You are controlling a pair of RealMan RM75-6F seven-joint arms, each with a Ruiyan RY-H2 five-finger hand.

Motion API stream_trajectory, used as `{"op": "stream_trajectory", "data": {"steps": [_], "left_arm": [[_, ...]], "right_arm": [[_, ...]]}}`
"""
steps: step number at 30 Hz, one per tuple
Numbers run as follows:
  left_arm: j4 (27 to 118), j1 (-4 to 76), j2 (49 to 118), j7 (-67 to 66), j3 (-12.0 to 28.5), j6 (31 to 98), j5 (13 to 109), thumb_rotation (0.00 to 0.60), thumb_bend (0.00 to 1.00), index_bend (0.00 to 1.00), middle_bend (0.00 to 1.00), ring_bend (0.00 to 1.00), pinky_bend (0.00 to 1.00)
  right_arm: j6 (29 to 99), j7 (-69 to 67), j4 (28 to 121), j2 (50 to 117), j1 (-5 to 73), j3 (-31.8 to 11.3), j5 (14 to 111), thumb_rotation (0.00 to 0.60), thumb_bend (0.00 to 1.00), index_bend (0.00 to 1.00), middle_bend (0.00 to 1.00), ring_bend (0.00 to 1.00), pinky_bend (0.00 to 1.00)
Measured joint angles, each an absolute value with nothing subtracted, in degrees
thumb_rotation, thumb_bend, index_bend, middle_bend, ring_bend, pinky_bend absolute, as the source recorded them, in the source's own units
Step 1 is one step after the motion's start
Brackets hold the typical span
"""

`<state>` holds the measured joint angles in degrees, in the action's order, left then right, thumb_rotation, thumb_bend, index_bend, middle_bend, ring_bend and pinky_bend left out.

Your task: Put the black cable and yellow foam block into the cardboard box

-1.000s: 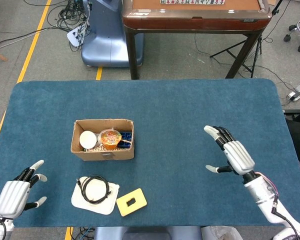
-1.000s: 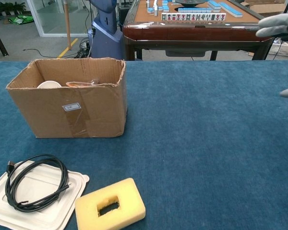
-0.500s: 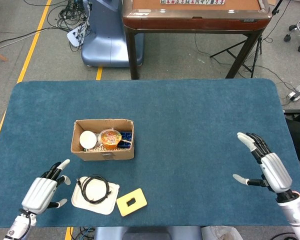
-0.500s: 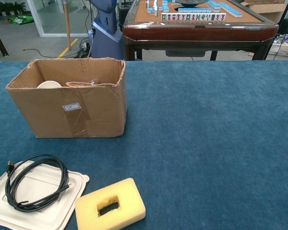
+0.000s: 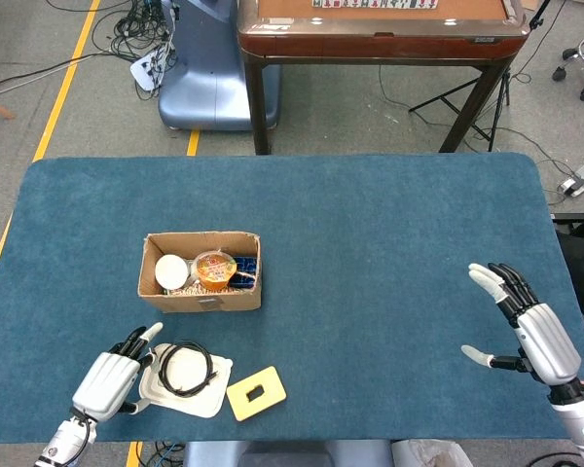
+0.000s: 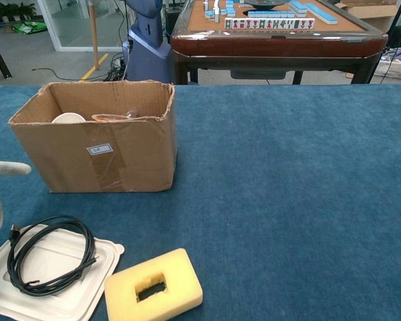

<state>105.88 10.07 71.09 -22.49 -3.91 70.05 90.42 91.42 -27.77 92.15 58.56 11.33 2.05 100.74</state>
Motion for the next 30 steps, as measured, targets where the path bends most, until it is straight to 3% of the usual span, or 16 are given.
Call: {"op": "stream_trajectory", "data": {"steps": [30], "left_arm": [[102.10,12.24,75.80,-23.67,-4.58,66.58,83.75,0.600,0.08,0.51,0.03,0.04,0.27]], "right_arm": [[88.69,-27.47,92.22,58.66,11.82,1.72,100.38,0.600,0.00,0.10,0.10,0.00,0.00]]}}
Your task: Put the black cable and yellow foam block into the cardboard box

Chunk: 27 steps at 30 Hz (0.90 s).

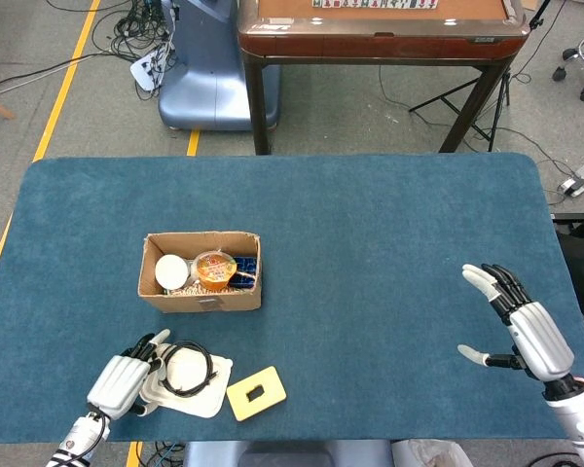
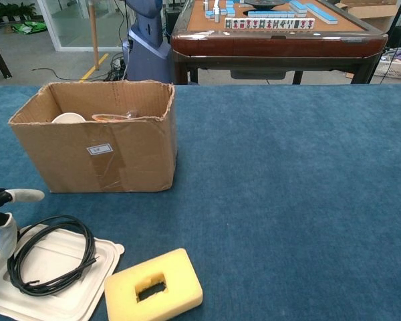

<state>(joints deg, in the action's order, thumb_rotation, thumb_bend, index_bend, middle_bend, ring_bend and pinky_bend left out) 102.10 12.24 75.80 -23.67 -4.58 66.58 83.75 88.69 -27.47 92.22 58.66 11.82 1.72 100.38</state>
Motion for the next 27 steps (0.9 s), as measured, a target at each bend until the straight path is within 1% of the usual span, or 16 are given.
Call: {"op": "stream_trajectory", "data": {"steps": [10,20,27], "left_arm": [[100.93,12.92,77.13,-23.61,-4.69,65.78,82.35,0.600,0.08,0.52,0.03,0.04,0.27],[99.64,13.84,78.89,-24.12,-4.19,65.09,80.73,0.600,0.09,0.47,0.03,0.04,0.27],[99.44,14.30,79.23,-24.84,-4.17,64.59,79.36,0.600,0.09,0.49,0.03,0.04,0.27]], "right_arm": [[88.39,-27.43,92.31,58.70,11.85,1.52,100.13,0.600,0.00,0.10,0.10,0.00,0.00],[88.47,-27.71,92.28,58.60,11.79,1.42,100.17,0.600,0.00,0.10,0.10,0.00,0.00],[88.42,-27.85,92.25,58.56,11.78,1.37,100.17,0.600,0.00,0.10,0.10,0.00,0.00]]}}
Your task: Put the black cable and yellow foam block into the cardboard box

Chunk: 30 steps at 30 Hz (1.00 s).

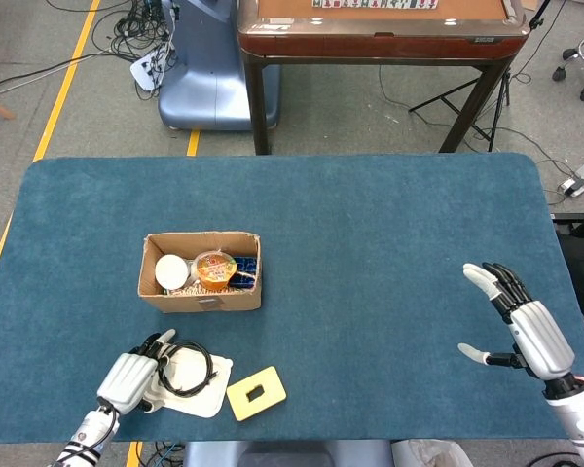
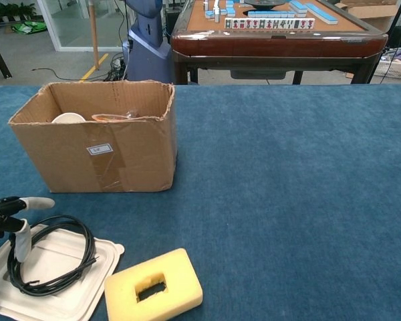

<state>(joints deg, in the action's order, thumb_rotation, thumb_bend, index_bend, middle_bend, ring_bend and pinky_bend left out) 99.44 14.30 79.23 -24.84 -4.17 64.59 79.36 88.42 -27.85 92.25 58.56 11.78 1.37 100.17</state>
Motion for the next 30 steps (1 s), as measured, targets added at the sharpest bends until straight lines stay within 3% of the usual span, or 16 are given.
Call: {"op": "stream_trajectory", "data": {"steps": [17,30], "left_arm": [[99.39,15.42,79.72,-25.63,-4.40,63.51,76.88,0.600,0.16,0.51,0.03,0.04,0.27],[100.33,15.90,79.68,-24.97,-4.84,63.95,77.72,0.600,0.17,0.50,0.03,0.04,0.27]], "right_arm": [[87.98,-28.07,92.21,58.55,11.92,1.28,100.00,0.600,0.00,0.10,0.10,0.00,0.00],[88.09,-28.09,92.24,58.53,11.85,1.28,100.13,0.600,0.00,0.10,0.10,0.00,0.00]]}}
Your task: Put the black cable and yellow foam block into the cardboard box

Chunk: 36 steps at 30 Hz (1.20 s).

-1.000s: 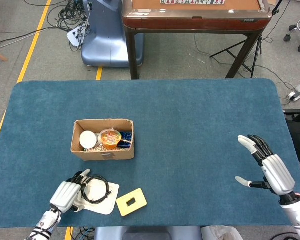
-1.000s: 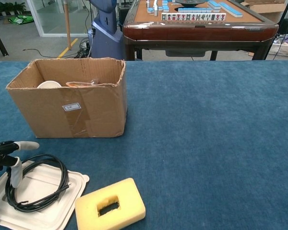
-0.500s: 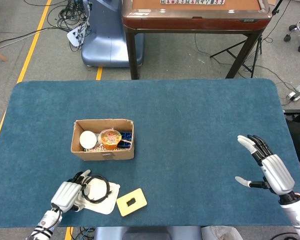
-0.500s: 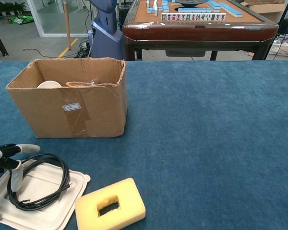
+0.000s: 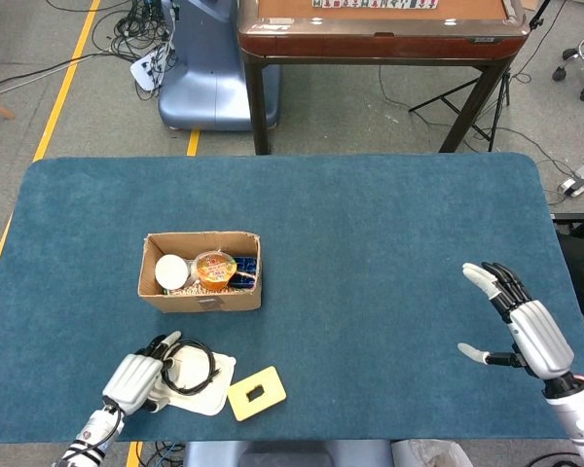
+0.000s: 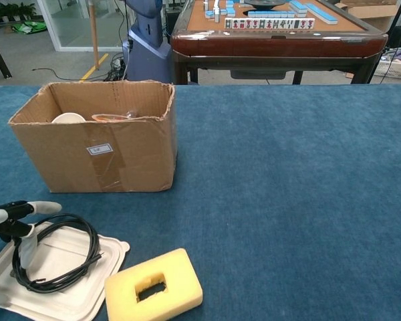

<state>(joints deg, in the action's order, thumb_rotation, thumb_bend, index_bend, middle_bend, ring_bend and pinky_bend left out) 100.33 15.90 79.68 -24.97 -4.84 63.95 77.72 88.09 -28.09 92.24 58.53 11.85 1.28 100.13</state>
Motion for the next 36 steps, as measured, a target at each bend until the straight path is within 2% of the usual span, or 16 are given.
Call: {"op": "stream_trajectory", "data": {"steps": [14,36], "left_arm": [[99.93,17.15,80.77,-26.66,-4.57,62.62,75.42,0.600,0.17,0.50,0.03,0.04,0.27],[99.69,17.83,80.74,-26.18,-5.13,62.52,74.80,0.600,0.44,0.51,0.03,0.04,0.27]], "right_arm": [[88.55,-28.70,92.08,58.30,11.64,1.23,100.20,0.600,0.00,0.10,0.10,0.00,0.00],[88.18,-28.70,92.11,58.35,11.80,1.20,100.14,0.600,0.00,0.10,0.10,0.00,0.00]]}}
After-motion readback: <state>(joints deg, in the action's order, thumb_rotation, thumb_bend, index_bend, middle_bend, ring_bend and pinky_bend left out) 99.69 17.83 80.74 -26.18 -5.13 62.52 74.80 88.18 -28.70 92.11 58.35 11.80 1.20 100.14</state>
